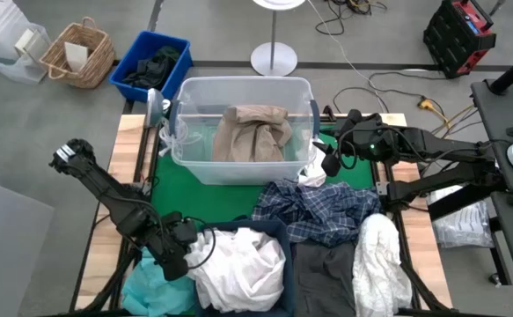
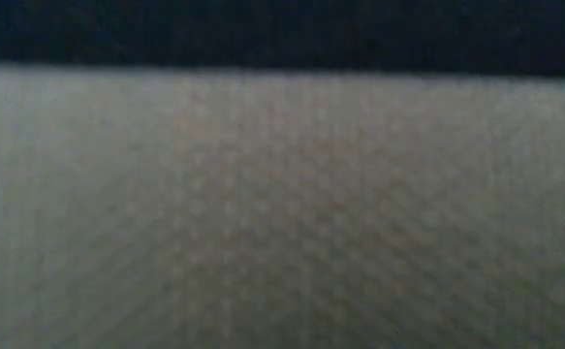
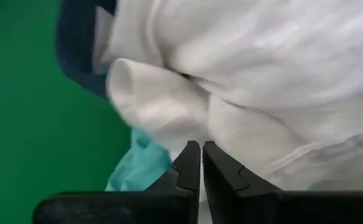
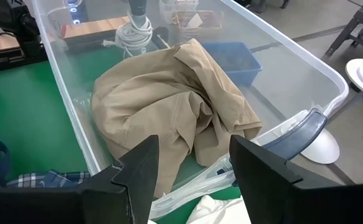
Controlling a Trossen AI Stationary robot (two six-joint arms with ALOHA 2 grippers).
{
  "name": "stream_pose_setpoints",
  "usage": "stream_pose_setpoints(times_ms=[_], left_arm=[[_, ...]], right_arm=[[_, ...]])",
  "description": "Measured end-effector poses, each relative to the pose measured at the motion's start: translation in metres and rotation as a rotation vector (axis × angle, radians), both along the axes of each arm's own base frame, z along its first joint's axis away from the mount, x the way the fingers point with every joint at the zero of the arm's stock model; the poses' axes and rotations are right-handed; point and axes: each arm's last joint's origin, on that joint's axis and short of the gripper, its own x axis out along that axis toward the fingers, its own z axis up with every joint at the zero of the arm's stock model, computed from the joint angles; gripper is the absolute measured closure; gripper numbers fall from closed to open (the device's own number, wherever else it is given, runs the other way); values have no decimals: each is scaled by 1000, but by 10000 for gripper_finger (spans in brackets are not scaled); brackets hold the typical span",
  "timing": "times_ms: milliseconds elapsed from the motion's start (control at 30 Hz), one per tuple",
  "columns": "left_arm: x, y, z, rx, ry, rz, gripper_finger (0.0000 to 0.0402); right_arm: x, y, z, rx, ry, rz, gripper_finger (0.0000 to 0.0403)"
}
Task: Sort clothes
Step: Put the white polo shirt into the blue laundry bin
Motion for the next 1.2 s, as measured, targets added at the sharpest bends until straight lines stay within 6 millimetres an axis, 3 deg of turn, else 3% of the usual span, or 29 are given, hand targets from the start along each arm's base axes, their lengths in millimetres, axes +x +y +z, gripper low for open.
stream_pose_setpoints(times_ms=[233, 567, 767, 1000, 1200], left_arm=[[9, -14, -4, -118, -35, -43, 401], [20, -21, 7, -200, -138, -41, 401], [28, -19, -1, -130, -159, -41, 401], [60, -18, -1, -58, -208, -109, 402], [83, -16, -20, 47, -174, -193, 402]], right_arm=[[0, 0, 0, -1, 0, 1, 213], [0, 0, 0, -2, 1, 0, 213], [0, 0, 0, -2, 1, -1, 213], [0, 0, 0, -8, -1, -16, 213], [0, -1, 0, -8, -2, -17, 213]])
